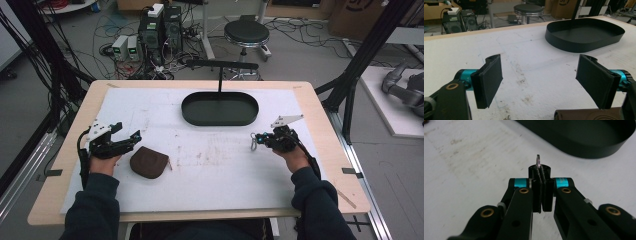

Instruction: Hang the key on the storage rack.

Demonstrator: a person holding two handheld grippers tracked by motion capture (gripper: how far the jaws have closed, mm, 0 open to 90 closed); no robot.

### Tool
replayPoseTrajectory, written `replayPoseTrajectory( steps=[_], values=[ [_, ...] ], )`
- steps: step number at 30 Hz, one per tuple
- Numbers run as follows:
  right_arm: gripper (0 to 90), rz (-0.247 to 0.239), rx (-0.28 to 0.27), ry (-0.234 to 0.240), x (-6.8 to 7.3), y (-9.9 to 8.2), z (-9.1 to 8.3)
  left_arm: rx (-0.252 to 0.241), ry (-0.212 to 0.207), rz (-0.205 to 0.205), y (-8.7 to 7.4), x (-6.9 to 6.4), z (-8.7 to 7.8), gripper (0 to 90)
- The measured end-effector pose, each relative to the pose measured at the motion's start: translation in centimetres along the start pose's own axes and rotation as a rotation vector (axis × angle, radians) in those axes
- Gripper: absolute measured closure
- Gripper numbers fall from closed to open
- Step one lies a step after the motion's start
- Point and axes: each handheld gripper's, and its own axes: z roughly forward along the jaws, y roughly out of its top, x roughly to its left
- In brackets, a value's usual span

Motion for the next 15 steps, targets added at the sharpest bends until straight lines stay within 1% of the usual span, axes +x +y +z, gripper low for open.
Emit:
replayPoseTrajectory(
  steps=[3,5,6,7,8,9,10,11,13,14,15],
  values=[
    [89.8,-0.002,-0.030,-0.024,-0.8,1.0,-0.3,0.001,0.000,-0.003,0.0,0.0,0.0,20.8],
    [89.9,0.008,-0.079,-0.031,-1.4,1.9,-0.6,-0.001,0.002,-0.007,0.0,0.1,0.0,20.8],
    [89.9,0.011,-0.092,-0.036,-1.8,2.3,-0.7,-0.001,0.002,-0.007,0.0,0.1,0.0,20.8],
    [90.0,0.008,-0.100,-0.045,-2.1,2.9,-0.8,-0.001,0.003,-0.008,0.0,0.1,0.0,20.8],
    [90.0,0.008,-0.100,-0.045,-2.1,2.9,-0.8,-0.001,0.003,-0.008,0.0,0.1,0.0,20.8],
    [90.0,0.006,-0.120,-0.047,-2.4,3.4,-0.9,0.000,0.002,-0.007,0.0,0.1,0.0,20.8],
    [90.0,0.003,-0.133,-0.062,-3.0,4.6,-1.1,0.002,0.002,-0.005,0.0,0.1,0.0,20.8],
    [90.0,-0.002,-0.148,-0.069,-3.3,5.4,-1.3,0.001,0.001,-0.005,0.0,0.0,0.0,20.8],
    [90.0,-0.010,-0.168,-0.081,-3.7,6.4,-1.4,0.002,0.001,-0.003,0.0,0.0,0.0,20.8],
    [90.0,-0.010,-0.168,-0.081,-3.7,6.4,-1.4,0.002,0.000,-0.004,0.0,0.0,0.0,20.8],
    [90.0,-0.008,-0.181,-0.083,-3.9,7.0,-1.4,0.002,0.000,-0.004,0.0,0.0,0.0,20.8]
  ],
)
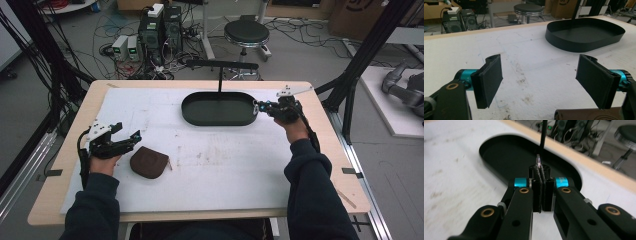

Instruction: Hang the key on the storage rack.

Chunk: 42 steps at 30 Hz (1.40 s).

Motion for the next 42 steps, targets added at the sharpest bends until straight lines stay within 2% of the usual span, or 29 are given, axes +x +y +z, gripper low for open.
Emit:
replayPoseTrajectory(
  steps=[2,4,6,8,9,10,15,16,21,23,27,30,32,35,36,37,38,39,40,41,42],
  values=[
    [90.0,-0.009,-0.033,-0.010,-0.7,1.6,0.5,0.000,-0.002,-0.002,0.0,0.0,0.0,20.8],
    [90.0,-0.003,-0.036,-0.014,-0.9,1.9,0.6,0.001,-0.002,0.000,0.0,-0.1,0.0,20.8],
    [90.0,-0.007,-0.068,-0.018,-1.5,3.1,1.2,-0.001,-0.003,-0.001,0.0,-0.1,0.0,20.8],
    [90.0,-0.019,-0.058,-0.030,-1.8,3.9,1.8,0.001,0.000,-0.001,0.0,0.0,0.0,20.8],
    [90.0,-0.019,-0.058,-0.030,-1.8,3.9,1.8,0.001,0.000,-0.001,0.0,0.0,0.0,20.8],
    [90.0,-0.028,-0.084,-0.042,-2.1,4.4,2.3,-0.002,0.001,-0.004,0.0,0.0,0.0,20.8],
    [90.0,-0.015,-0.095,-0.064,-2.7,5.5,3.2,-0.001,0.001,-0.006,-0.1,0.1,-0.1,20.8],
    [89.9,-0.014,-0.121,-0.085,-2.9,5.8,3.6,-0.002,0.001,-0.009,-0.1,0.1,-0.1,20.8],
    [89.9,0.001,-0.102,-0.123,-3.2,5.8,4.3,0.000,0.001,-0.007,-0.2,0.2,-0.2,20.8],
    [89.9,0.025,-0.109,-0.123,-3.6,5.6,4.5,-0.005,0.002,-0.013,-0.2,0.2,-0.2,20.8],
    [89.9,0.034,-0.117,-0.131,-3.7,5.5,4.6,-0.001,0.005,-0.013,-0.3,0.3,-0.2,20.8],
    [89.7,0.044,-0.130,-0.153,-3.9,5.4,4.8,0.003,0.002,-0.008,-0.3,0.3,-0.2,20.8],
    [89.5,0.075,-0.144,-0.172,-4.1,5.3,5.2,0.005,0.002,-0.005,-0.3,0.2,-0.2,20.8],
    [88.7,0.082,-0.146,-0.185,-4.1,5.3,5.5,0.007,0.001,-0.003,-0.3,0.2,-0.1,20.8],
    [83.0,0.087,-0.147,-0.219,-4.0,5.2,5.7,0.006,0.000,-0.005,-0.3,0.2,-0.1,20.8],
    [83.0,0.087,-0.147,-0.219,-4.0,5.2,5.7,0.008,0.000,-0.004,-0.3,0.2,-0.1,20.8],
    [64.7,0.115,-0.164,-0.281,-3.9,5.2,5.9,0.007,0.000,-0.004,-0.3,0.2,-0.1,20.8],
    [64.7,0.115,-0.164,-0.281,-3.9,5.2,5.9,0.008,0.000,-0.005,-0.3,0.2,-0.1,20.8],
    [57.0,0.174,-0.192,-0.328,-4.1,5.2,5.7,0.008,0.002,-0.004,-0.3,0.2,-0.1,20.8],
    [57.0,0.174,-0.192,-0.328,-4.1,5.2,5.7,0.007,0.001,-0.004,-0.3,0.2,-0.1,20.8],
    [55.1,0.200,-0.200,-0.328,-4.2,5.1,5.5,0.006,0.004,-0.003,-0.3,0.2,-0.2,20.8]
  ],
)
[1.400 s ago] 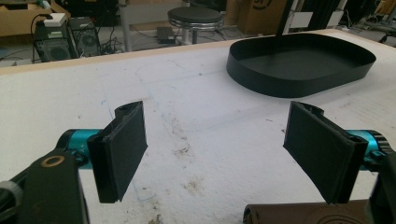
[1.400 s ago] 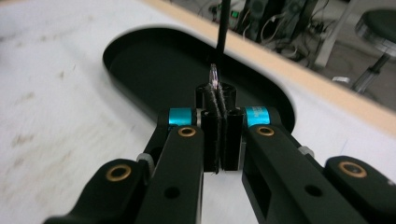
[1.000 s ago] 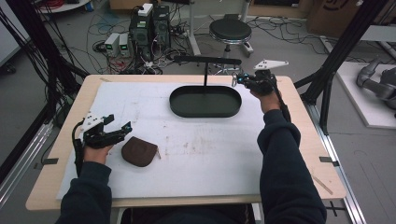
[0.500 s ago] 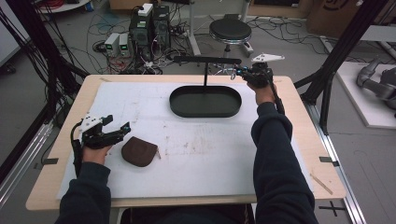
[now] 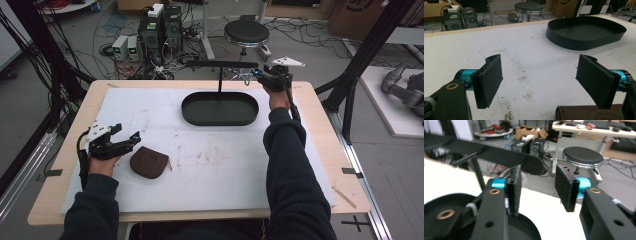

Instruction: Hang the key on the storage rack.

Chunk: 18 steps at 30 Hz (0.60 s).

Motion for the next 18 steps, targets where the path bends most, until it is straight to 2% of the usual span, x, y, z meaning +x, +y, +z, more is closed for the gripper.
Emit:
replayPoseTrajectory(
  steps=[2,4,5,6,7,8,9,10,11,12,13,14,15,16,17,18],
  values=[
    [52.2,0.008,0.013,0.007,-0.4,-0.1,-0.3,0.000,0.000,-0.003,0.0,0.1,0.0,20.9],
    [51.3,-0.026,0.021,0.006,-0.7,-0.2,-1.0,-0.001,-0.003,-0.007,-0.1,0.2,0.0,20.8],
    [48.1,-0.047,0.035,0.021,-1.0,-0.2,-1.8,-0.001,-0.004,-0.010,-0.1,0.2,0.0,20.8],
    [48.1,-0.047,0.035,0.021,-1.0,-0.2,-1.8,0.001,-0.005,-0.010,-0.1,0.2,0.0,20.8],
    [46.5,-0.051,0.051,0.055,-1.2,-0.2,-2.3,-0.002,-0.007,-0.013,-0.1,0.2,0.0,20.8],
    [40.7,-0.043,0.093,0.143,-1.6,-0.1,-3.2,0.001,-0.013,-0.014,-0.1,0.3,0.0,20.8],
    [40.7,-0.043,0.093,0.143,-1.6,-0.1,-3.2,-0.001,-0.015,-0.017,-0.1,0.3,0.1,20.8],
    [36.3,-0.090,0.147,0.188,-1.7,-0.1,-4.3,-0.004,-0.021,-0.018,-0.1,0.3,0.1,20.8],
    [36.3,-0.090,0.147,0.188,-1.7,-0.1,-4.3,-0.010,-0.025,-0.022,-0.1,0.2,0.1,20.8],
    [30.4,-0.108,0.185,0.220,-1.8,-0.2,-5.6,-0.018,-0.027,-0.021,-0.1,0.2,0.1,20.8],
    [30.4,-0.108,0.185,0.220,-1.8,-0.2,-5.6,-0.029,-0.033,-0.020,-0.1,0.2,0.0,20.8],
    [29.4,-0.101,0.176,0.224,-1.9,-0.5,-6.4,-0.044,-0.035,-0.015,0.0,0.2,-0.1,20.5],
    [28.5,-0.108,0.166,0.244,-1.9,-1.5,-8.0,-0.056,-0.035,-0.014,0.1,0.1,-0.2,19.1],
    [28.5,-0.108,0.166,0.244,-1.9,-1.5,-8.0,-0.070,-0.035,-0.017,0.1,0.1,-0.2,19.1],
    [25.7,-0.114,0.210,0.251,-2.0,-2.0,-8.5,-0.076,-0.033,-0.018,0.1,0.1,-0.3,19.0],
    [23.0,-0.122,0.222,0.248,-1.8,-2.7,-9.2,-0.077,-0.033,-0.017,0.2,0.2,-0.3,18.5]
  ],
)
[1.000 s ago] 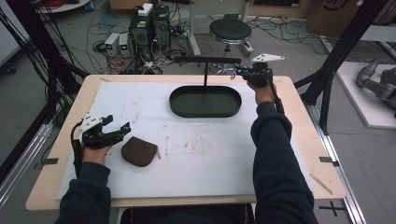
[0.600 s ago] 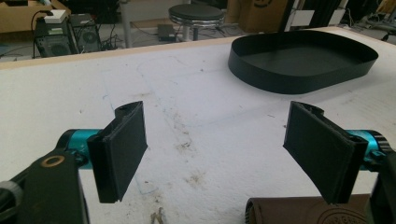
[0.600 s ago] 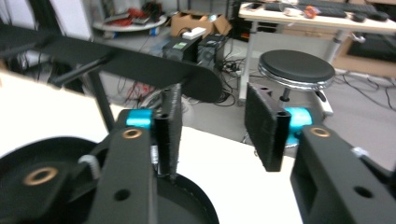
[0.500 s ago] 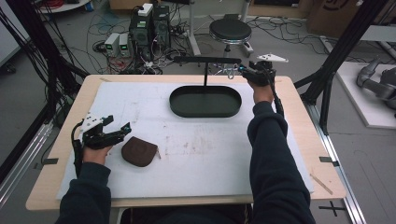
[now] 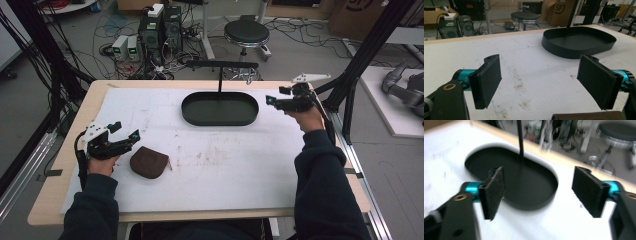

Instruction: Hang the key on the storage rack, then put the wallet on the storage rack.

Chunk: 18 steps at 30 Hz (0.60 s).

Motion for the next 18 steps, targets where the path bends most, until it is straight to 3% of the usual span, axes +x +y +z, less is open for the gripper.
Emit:
replayPoseTrajectory(
  steps=[2,5,9,11,15,18],
  values=[
    [21.3,-0.035,0.042,0.009,1.5,-2.6,-0.9,-0.001,-0.002,-0.007,0.0,0.0,0.1,18.3],
    [22.5,-0.066,0.027,0.009,2.4,-4.2,-1.0,0.011,-0.002,-0.006,-0.1,0.0,0.1,18.3],
    [22.5,-0.049,0.000,0.000,3.2,-7.1,-0.4,0.015,0.008,-0.003,0.0,-0.1,0.0,18.4],
    [23.0,-0.043,0.023,0.023,3.1,-7.5,-0.1,0.016,0.007,-0.003,0.0,-0.2,0.0,18.4],
    [22.9,-0.050,-0.009,0.014,3.3,-7.4,-0.4,0.026,0.003,0.004,0.0,-0.3,0.3,18.4],
    [22.9,-0.039,-0.001,0.001,3.2,-7.6,-0.5,0.029,0.002,0.001,0.0,-0.2,0.3,18.4]
  ],
)
